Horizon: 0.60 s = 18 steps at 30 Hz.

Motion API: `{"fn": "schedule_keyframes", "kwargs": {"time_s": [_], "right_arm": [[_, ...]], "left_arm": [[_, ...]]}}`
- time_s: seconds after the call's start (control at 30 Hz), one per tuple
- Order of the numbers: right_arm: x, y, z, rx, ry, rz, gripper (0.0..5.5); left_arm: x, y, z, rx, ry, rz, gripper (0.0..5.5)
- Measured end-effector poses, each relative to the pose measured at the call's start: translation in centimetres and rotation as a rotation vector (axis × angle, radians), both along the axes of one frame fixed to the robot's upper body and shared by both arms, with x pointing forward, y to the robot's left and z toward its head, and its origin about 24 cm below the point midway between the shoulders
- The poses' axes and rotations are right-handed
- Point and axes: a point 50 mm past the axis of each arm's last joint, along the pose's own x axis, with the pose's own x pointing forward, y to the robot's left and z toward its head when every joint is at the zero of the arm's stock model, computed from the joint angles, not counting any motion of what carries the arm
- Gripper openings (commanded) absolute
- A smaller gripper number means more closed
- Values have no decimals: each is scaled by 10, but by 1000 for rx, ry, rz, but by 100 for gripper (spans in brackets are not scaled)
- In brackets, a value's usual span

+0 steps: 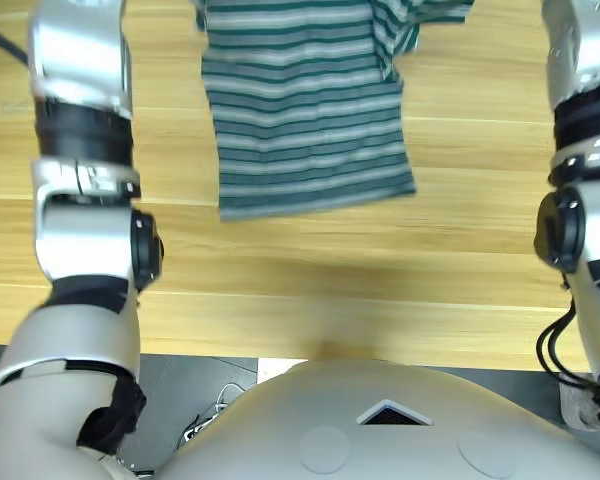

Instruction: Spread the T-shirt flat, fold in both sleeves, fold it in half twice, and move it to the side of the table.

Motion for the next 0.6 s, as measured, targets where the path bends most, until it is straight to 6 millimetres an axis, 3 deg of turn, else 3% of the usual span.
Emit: {"fn": "schedule_keyframes", "kwargs": {"time_s": [0.1, 0.17, 0.2, 0.23, 0.27, 0.33, 0.4, 0.5, 0.53, 0.6], "right_arm": [[2, -4, 54, 3, -153, -59, 5], [-6, -17, 94, -3, -299, -85, 5], [-10, -21, 100, -11, -339, -79, 5], [-10, -19, 97, -26, -345, -56, 5], [-9, -18, 88, -41, -329, -34, 5], [-6, -11, 49, -93, -257, 38, 5], [-7, -5, -17, -124, -98, 119, 5], [-31, -2, -110, -151, 104, 238, 5], [-41, -5, -132, -155, 153, 262, 5], [-51, -11, -152, -152, 208, 275, 5]], "left_arm": [[3, -11, 67, 37, -198, 24, 0], [-12, -5, 114, 105, -360, 10, 0], [-17, -1, 120, 153, -384, -15, 0], [-18, 2, 114, 210, -373, -43, 0], [-17, 4, 98, 261, -336, -66, 0], [-19, 9, 48, 403, -234, -158, 0], [-30, 9, -18, 497, -90, -261, 0], [-69, 2, -104, 533, 83, -427, 0], [-85, 2, -128, 530, 135, -466, 0], [-104, 6, -152, 526, 209, -486, 0]]}}
